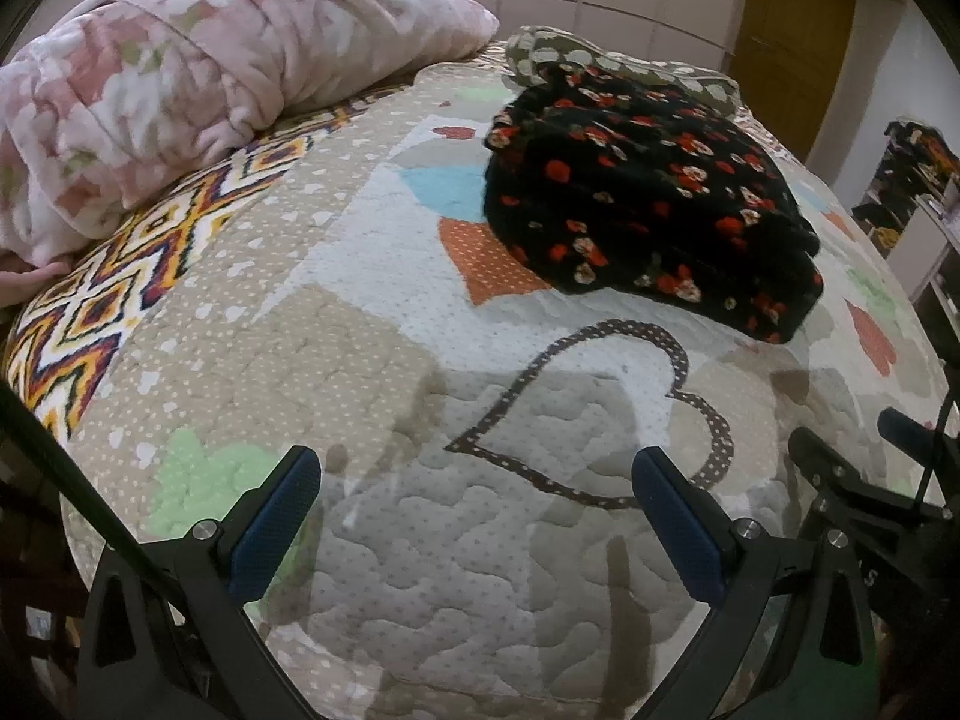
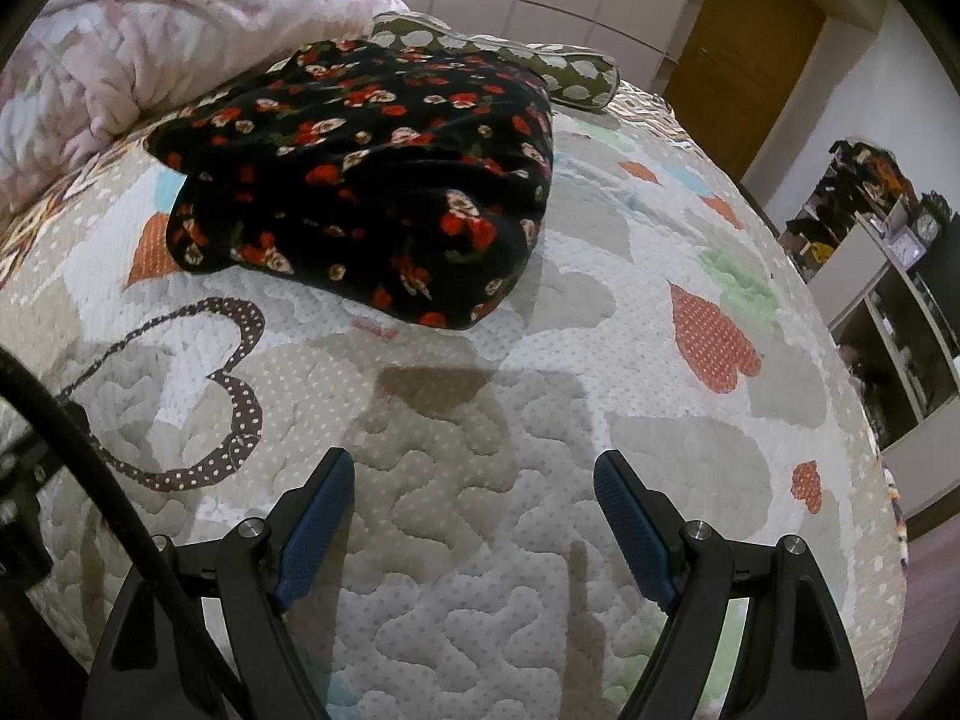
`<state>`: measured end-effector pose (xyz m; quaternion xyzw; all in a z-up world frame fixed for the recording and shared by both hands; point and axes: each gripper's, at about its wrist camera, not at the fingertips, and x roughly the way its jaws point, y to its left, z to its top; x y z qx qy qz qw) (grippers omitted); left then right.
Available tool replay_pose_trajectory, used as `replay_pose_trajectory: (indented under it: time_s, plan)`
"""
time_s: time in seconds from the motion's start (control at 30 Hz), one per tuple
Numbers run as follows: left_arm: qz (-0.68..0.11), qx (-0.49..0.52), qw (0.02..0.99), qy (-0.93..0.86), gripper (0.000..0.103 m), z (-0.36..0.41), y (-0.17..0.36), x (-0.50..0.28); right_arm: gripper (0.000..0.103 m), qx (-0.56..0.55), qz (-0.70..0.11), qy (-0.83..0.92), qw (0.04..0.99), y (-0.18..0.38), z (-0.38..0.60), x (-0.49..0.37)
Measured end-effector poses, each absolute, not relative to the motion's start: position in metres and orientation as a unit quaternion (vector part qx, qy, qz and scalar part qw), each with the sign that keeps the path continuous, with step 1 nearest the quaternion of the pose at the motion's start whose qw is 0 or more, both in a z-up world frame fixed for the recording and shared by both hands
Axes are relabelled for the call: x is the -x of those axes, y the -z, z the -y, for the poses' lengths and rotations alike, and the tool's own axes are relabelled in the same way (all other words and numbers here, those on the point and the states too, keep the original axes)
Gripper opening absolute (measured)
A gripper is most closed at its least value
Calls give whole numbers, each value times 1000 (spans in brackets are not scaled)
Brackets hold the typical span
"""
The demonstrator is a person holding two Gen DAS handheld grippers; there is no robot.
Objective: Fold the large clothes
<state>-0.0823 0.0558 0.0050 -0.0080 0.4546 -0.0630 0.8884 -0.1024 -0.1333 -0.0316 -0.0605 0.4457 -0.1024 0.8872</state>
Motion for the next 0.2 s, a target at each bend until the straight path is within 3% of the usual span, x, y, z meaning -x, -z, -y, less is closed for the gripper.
replay_pose_trajectory:
  time_s: [0.2]
  plan:
    - [-457,-1,887,63,103,-51,-5,84,86,57,-446,99,888,30,134,100]
